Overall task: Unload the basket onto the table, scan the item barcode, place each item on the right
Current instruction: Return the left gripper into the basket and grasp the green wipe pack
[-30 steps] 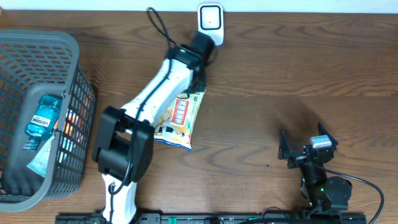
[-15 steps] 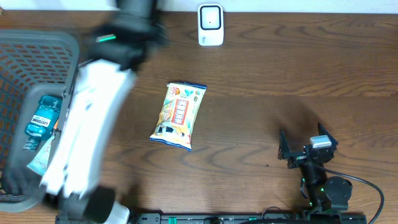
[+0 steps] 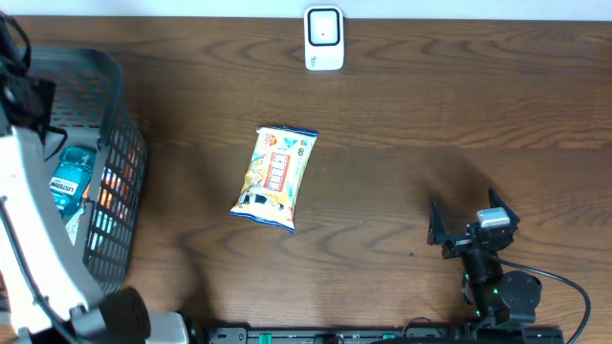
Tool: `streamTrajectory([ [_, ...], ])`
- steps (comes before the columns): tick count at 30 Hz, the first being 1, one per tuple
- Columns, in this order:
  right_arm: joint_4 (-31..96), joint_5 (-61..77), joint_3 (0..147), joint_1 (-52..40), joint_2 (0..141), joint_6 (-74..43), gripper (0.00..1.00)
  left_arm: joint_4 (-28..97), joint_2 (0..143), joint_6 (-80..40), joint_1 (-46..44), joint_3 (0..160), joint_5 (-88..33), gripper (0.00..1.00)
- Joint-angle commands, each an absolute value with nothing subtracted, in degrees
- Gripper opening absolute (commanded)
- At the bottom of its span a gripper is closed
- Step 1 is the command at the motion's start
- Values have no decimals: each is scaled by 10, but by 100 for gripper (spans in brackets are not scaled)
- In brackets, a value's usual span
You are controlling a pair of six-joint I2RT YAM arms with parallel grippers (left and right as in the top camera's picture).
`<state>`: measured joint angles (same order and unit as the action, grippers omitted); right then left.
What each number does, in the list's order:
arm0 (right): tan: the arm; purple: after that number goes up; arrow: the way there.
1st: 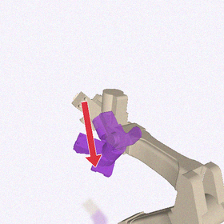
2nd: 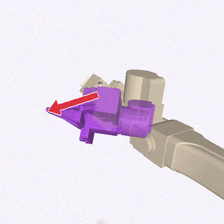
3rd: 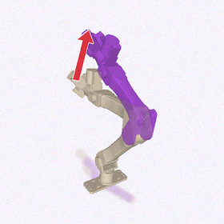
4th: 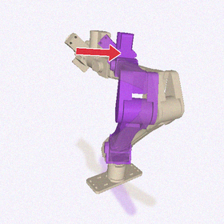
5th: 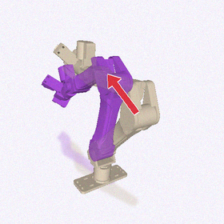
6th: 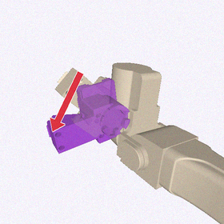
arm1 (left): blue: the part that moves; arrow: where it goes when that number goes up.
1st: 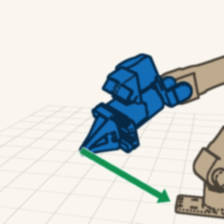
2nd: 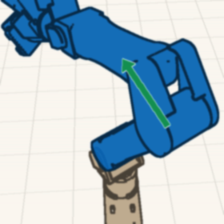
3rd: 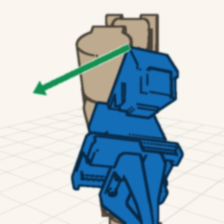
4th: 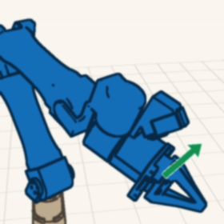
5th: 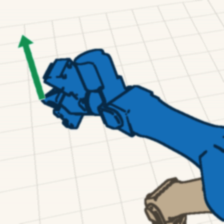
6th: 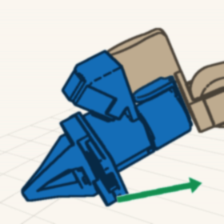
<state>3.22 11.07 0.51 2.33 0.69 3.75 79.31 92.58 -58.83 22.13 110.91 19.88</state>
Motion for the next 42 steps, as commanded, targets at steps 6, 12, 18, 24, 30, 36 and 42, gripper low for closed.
streamTrajectory([
  [6, 34, 110, 3, 20, 3, 39, 99, 876, 961, -708, 230, 1007, 212, 99],
  [12, 34, 110, 3, 20, 3, 39, 99, 833, 960, -851, 230, 859, 221, 100],
  [18, 34, 110, 3, 20, 3, 39, 99, 709, 960, -925, 239, 742, 191, 100],
  [24, 34, 110, 3, 20, 3, 39, 99, 678, 960, -938, 265, 712, 160, 100],
  [30, 34, 110, 3, 20, 3, 39, 99, 678, 960, -955, 291, 696, 157, 100],
  [36, 34, 110, 3, 20, 3, 39, 99, 678, 960, -980, 326, 671, 152, 100],
  [42, 34, 110, 3, 20, 3, 39, 99, 602, 960, -988, 343, 619, 130, 99],
])
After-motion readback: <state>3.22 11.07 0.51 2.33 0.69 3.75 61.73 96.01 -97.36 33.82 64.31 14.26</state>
